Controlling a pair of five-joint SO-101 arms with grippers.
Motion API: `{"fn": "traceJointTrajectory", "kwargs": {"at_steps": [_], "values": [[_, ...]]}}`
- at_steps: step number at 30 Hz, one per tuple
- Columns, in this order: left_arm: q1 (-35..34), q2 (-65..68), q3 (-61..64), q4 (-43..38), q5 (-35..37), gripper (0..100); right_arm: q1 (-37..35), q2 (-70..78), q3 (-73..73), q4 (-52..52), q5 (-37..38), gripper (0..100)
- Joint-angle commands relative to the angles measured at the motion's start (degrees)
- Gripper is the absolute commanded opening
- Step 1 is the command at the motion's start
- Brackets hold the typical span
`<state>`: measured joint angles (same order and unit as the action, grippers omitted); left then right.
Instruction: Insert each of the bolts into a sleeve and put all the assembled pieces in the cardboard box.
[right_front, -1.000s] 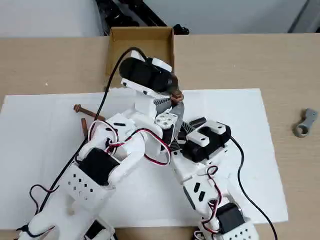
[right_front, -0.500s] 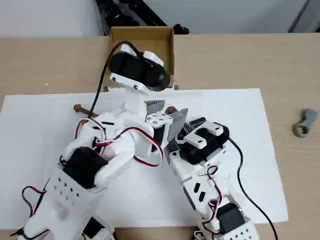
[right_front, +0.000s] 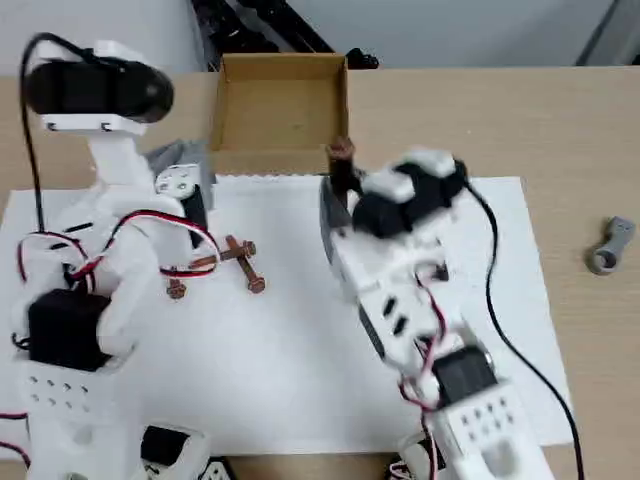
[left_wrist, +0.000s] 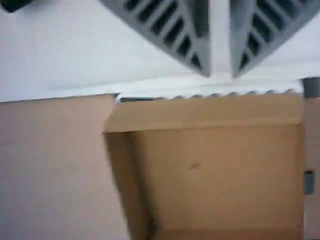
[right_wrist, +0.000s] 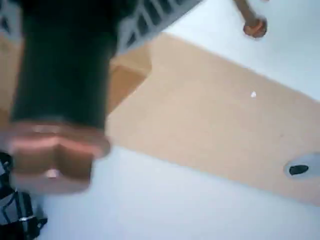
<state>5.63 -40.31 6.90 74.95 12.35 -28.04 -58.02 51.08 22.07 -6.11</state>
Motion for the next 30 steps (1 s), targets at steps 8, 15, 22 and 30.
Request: {"fn": "traceJointTrajectory", "kwargs": {"at_steps": [8,15,22,30], "values": [[-9.4,-1.1,-2.1,7.3,-1.2,1,5.0,35.6,-22.2,-12.7,-0.2,0.4],[-13.4,-1.1,2.9,7.6,-1.2,1,6.7,57.5,-41.8,-12.6,-4.8,0.4],[-13.2,-1.1,4.6,7.6,-1.1,1,7.6,76.5,-56.6,-12.2,-4.9,0.9],[-13.4,-1.1,8.3,7.2,-1.1,1,8.4,91.9,-68.4,-12.2,-5.3,11.0]]}}
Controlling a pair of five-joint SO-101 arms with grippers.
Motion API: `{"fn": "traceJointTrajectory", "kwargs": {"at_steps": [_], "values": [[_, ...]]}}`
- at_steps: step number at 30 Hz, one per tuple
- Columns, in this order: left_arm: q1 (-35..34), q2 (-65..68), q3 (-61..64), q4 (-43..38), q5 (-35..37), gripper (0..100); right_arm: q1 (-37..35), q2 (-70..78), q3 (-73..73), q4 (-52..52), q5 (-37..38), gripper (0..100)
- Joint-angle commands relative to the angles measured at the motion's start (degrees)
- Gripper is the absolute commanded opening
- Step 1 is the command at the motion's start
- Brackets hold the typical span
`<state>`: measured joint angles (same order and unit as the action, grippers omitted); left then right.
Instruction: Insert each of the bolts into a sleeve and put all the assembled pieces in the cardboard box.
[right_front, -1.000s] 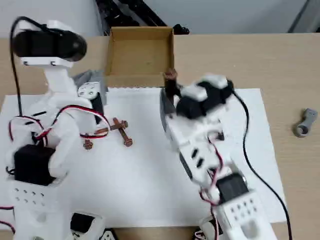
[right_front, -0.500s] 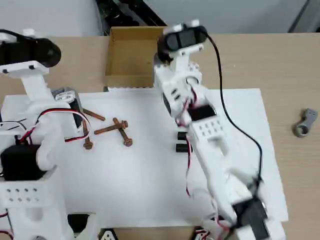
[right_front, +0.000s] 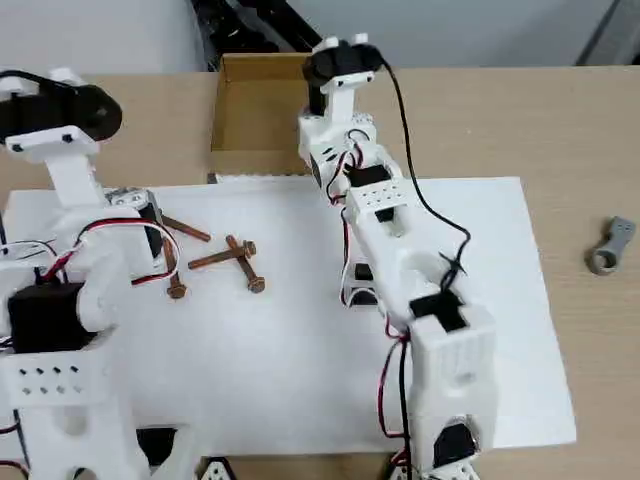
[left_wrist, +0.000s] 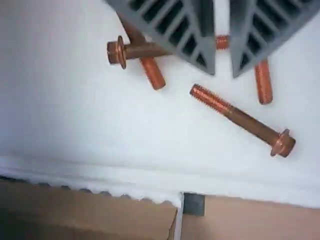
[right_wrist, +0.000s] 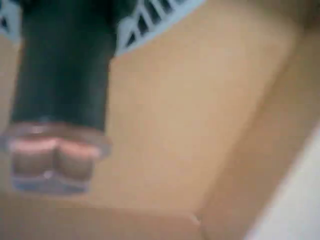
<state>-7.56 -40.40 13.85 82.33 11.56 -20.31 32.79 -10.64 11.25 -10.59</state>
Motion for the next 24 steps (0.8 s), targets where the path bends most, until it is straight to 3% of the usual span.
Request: {"fn": "traceJointTrajectory", "kwargs": {"at_steps": [1,14,21,24], "values": [[-0.2,-1.0,2.7,-0.2,-0.4,1,0.7,2.2,-7.4,-1.4,-0.8,12.1],[-0.6,-0.4,6.9,-2.1,-0.6,6,0.8,3.3,-8.1,-1.3,-0.8,12.5],[-5.6,9.4,6.5,-3.4,7.2,11,0.8,-4.4,-8.1,10.1,-0.8,12.5],[-6.6,17.0,3.9,-3.3,14.6,11,0.9,-10.1,-8.1,17.6,-0.8,12.5]]}}
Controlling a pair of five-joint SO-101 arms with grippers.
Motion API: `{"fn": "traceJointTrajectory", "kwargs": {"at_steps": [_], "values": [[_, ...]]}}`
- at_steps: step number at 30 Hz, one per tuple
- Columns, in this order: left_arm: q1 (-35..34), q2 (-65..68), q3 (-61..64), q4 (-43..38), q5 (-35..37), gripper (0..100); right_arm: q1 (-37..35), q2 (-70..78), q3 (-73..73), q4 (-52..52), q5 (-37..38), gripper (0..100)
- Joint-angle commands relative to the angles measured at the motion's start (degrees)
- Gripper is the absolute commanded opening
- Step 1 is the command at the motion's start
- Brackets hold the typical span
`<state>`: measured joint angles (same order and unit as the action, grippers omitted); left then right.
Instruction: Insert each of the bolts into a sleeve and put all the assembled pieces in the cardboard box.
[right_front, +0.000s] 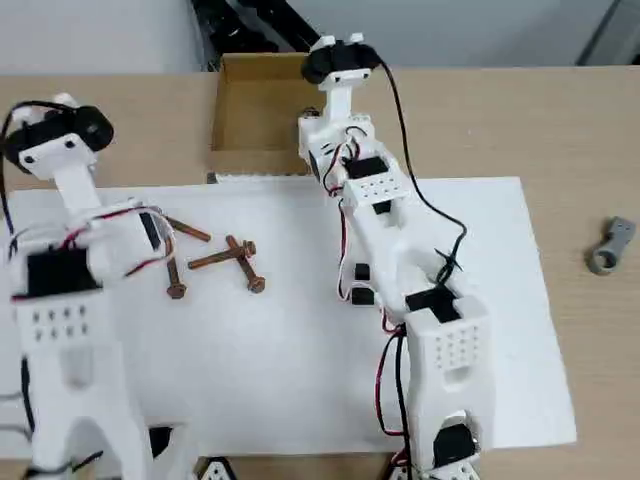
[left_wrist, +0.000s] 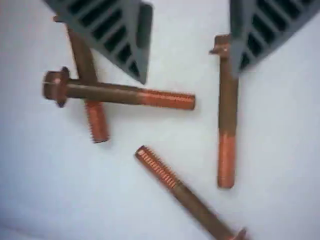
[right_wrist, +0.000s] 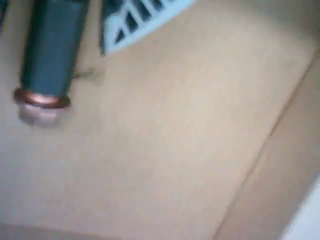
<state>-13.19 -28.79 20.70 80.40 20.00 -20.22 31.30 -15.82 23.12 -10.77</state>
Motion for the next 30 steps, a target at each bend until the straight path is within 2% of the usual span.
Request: {"fn": "traceJointTrajectory", "kwargs": {"at_steps": [1,9,17,23,30], "values": [[-0.9,7.6,-4.5,-1.2,9.2,11,0.8,-10.7,-2.9,8.7,-0.6,12.6],[0.2,21.5,-14.8,-0.7,22.5,11,1.4,-23.5,-2.9,31.5,-0.6,12.6],[0.1,34.5,-22.1,-0.8,27.3,12,3.8,-29.8,-2.9,49.8,-0.7,12.4],[1.1,45.1,-28.7,-1.1,29.8,13,5.8,-29.6,-2.8,54.5,-0.7,12.4],[0.8,56.0,-37.0,-0.9,32.1,13,6.1,-29.5,-2.7,54.9,-0.7,12.5]]}}
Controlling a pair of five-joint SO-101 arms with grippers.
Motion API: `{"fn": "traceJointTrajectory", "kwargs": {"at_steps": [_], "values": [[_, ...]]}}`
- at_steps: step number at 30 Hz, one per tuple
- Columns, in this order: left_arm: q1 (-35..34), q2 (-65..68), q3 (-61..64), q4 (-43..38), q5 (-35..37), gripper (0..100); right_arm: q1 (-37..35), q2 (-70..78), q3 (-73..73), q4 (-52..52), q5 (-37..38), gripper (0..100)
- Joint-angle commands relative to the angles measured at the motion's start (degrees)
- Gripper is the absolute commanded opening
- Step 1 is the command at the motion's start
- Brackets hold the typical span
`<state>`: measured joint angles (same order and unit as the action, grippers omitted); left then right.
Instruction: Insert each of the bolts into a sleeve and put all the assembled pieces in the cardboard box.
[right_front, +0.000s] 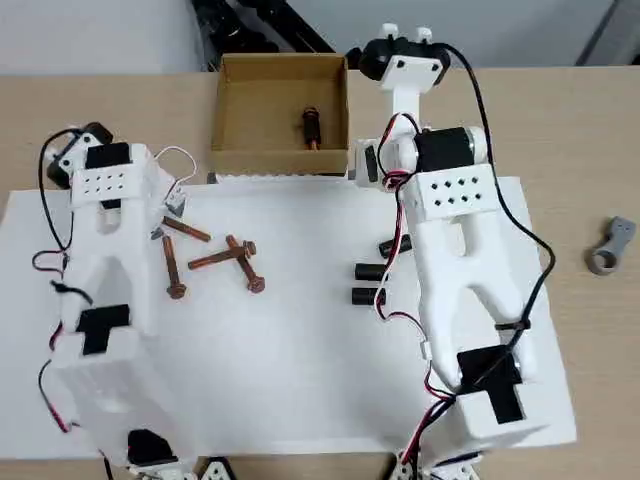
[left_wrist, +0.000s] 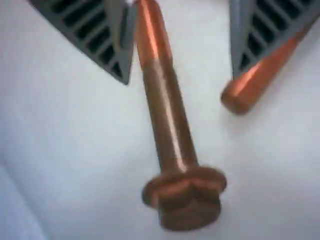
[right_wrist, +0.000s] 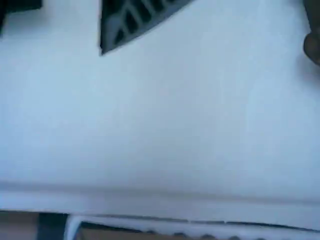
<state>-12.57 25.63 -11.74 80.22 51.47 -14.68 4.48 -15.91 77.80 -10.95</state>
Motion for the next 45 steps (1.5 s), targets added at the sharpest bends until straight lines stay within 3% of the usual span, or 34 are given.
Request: {"fn": "traceJointTrajectory", "kwargs": {"at_steps": [1,13,39,45], "values": [[0.2,2.8,-5.4,-0.7,0.6,13,0.6,-2.6,-2.6,0.2,-0.5,12.5],[-3.3,10.1,-7.9,-1.1,0.7,12,0.5,-0.9,-2.6,2.7,-0.5,12.3],[-2.0,16.2,-10.6,-0.2,0.4,8,0.1,-0.7,-2.5,3.6,-0.4,12.2],[-1.8,16.2,-10.4,-0.2,-2.2,0,0.3,-1.1,-2.5,7.3,-0.3,12.2]]}}
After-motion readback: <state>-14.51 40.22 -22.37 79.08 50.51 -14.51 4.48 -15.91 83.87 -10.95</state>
